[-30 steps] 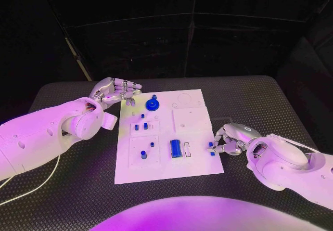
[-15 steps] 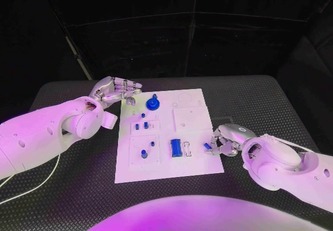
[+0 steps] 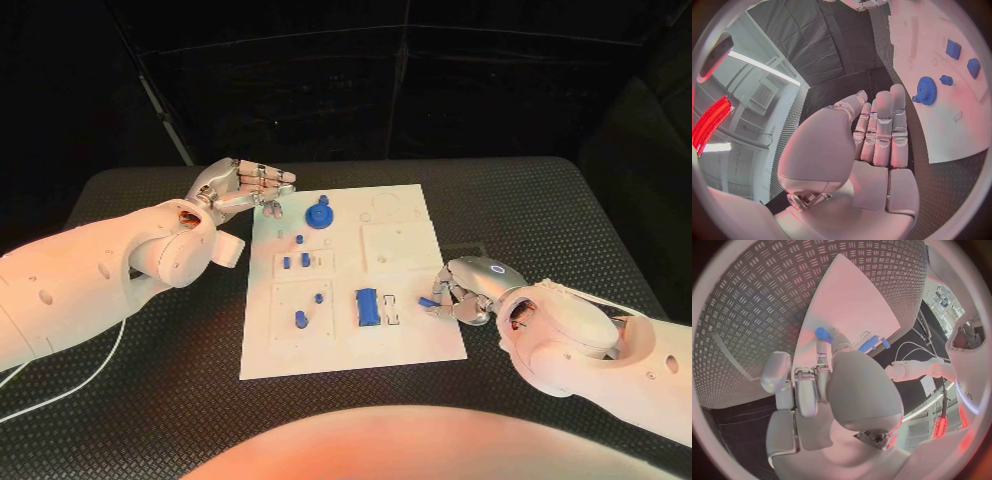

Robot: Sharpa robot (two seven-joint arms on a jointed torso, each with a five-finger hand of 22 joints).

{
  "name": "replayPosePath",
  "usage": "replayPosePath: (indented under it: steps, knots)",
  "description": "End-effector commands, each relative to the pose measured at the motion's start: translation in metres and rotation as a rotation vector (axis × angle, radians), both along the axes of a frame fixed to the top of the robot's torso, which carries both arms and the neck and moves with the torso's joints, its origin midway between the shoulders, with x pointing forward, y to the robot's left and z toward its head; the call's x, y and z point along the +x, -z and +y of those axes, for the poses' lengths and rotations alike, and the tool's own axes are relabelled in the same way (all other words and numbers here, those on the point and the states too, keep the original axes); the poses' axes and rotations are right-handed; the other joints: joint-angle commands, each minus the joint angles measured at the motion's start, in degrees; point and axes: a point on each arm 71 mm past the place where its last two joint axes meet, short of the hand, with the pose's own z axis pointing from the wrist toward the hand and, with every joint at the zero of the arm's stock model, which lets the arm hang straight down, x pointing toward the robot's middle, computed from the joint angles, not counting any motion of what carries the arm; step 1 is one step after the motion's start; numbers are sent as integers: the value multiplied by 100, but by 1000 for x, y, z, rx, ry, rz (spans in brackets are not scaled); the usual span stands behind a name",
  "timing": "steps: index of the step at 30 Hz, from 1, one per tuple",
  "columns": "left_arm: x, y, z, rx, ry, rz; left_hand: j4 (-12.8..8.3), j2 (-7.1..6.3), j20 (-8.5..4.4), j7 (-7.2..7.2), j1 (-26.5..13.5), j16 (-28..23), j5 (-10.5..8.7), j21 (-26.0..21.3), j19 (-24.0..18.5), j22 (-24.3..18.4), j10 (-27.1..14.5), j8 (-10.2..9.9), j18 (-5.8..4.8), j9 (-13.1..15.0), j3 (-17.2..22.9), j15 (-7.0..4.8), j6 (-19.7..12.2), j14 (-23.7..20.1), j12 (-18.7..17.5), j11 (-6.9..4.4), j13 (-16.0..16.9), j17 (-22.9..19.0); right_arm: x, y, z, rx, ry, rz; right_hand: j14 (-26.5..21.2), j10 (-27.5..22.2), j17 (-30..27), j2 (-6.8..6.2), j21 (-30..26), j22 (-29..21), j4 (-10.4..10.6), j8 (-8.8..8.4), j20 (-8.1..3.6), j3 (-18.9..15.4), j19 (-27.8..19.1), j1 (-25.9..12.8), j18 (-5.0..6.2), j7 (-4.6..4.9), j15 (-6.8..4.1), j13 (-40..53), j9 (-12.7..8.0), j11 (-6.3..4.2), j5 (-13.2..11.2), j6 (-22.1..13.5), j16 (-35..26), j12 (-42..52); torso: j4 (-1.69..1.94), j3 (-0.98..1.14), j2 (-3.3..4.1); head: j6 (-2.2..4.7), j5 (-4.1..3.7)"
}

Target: Assemble the parts on the task board

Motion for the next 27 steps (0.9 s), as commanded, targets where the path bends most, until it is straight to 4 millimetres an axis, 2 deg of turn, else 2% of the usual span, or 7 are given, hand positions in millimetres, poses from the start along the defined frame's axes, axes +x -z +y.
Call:
replayPosePath:
  steps: [1, 5, 7, 10, 19, 21, 27]
  knots:
    - [0, -2, 0, -7, 2, -4, -11, 30, 14, 10, -42, -28, -15, -20, -26, -5, -30, 25, 70, -6, -28, 15, -17, -33, 30, 9, 9, -4, -6, 11, -5, 6, 51, 93, 570, 142, 1292, 146, -9, 16, -184, -53, 2, 518, 8, 47, -70, -5, 0, 774, 26, -3, 124, -28, -3, 13, -11, 0, -2, -1, 7]
    - [0, -1, 0, -7, 2, -4, -11, 30, 14, 10, -42, -28, -15, -20, -26, -5, -30, 25, 70, -6, -28, 15, -17, -33, 30, 9, 9, -4, -10, 8, -4, 96, 87, 129, 574, 150, 1305, -17, -3, 27, -86, -75, 9, 881, 13, -180, -70, 1, 5, 784, 46, 2, 238, -29, 3, 19, -1, -1, -1, 6, -5]
    - [0, -1, -1, -7, 3, -4, -11, 30, 14, 10, -42, -28, -15, -20, -26, -5, -30, 25, 70, -6, -28, 15, -17, -33, 30, 9, 9, -4, -11, 5, -3, 149, 107, 140, 574, 154, 1308, -195, -2, 33, -54, -76, 7, 1240, 14, -352, -66, 12, 3, 788, 79, 0, 280, -14, 4, 17, 4, -5, -4, 5, -10]
    - [0, -1, -1, -8, 3, -5, -11, 30, 14, 10, -42, -28, -15, -20, -26, -5, -30, 25, 70, -6, -28, 15, -17, -33, 30, 9, 9, -4, -14, 1, -2, 217, 128, 138, 576, 160, 1316, -303, 2, 43, -21, -79, 13, 1401, 19, -500, -70, 4, 6, 795, 99, 6, 313, -13, 7, 23, 10, -9, -4, 2, -8]
    - [0, -2, -1, -8, 4, -5, -11, 30, 14, 10, -42, -28, -15, -20, -26, -5, -30, 25, 70, -6, -28, 15, -17, -33, 30, 9, 9, -4, -16, -6, 9, 350, 143, 135, 581, 180, 1340, -488, 12, 63, -1, -76, 11, 1681, 28, -744, -72, 2, 7, 819, 143, 5, 471, 13, 18, 48, -1, -6, 6, 4, 15]
    - [0, -2, -2, -8, 4, -5, -11, 30, 14, 10, -42, -28, -15, -20, -26, -5, -30, 25, 70, -6, -28, 15, -17, -33, 30, 9, 9, -4, -16, -4, 11, 361, 145, 150, 581, 184, 1338, -554, 11, 64, 6, -73, 12, 1695, 28, -845, -72, 4, 9, 820, 157, 7, 662, 25, 17, 47, -2, -10, 5, -4, 15]
    - [-1, -2, -3, -10, 7, -5, -11, 30, 14, 10, -42, -28, -15, -20, -26, -5, -30, 25, 70, -6, -28, 15, -17, -33, 30, 9, 9, -4, -12, 3, 19, 369, 143, 197, 582, 188, 1346, -596, 6, 58, 17, -75, 13, 1680, 26, -973, -70, 8, 10, 822, 174, 12, 791, 36, 20, 47, 7, -6, 4, -14, 28]
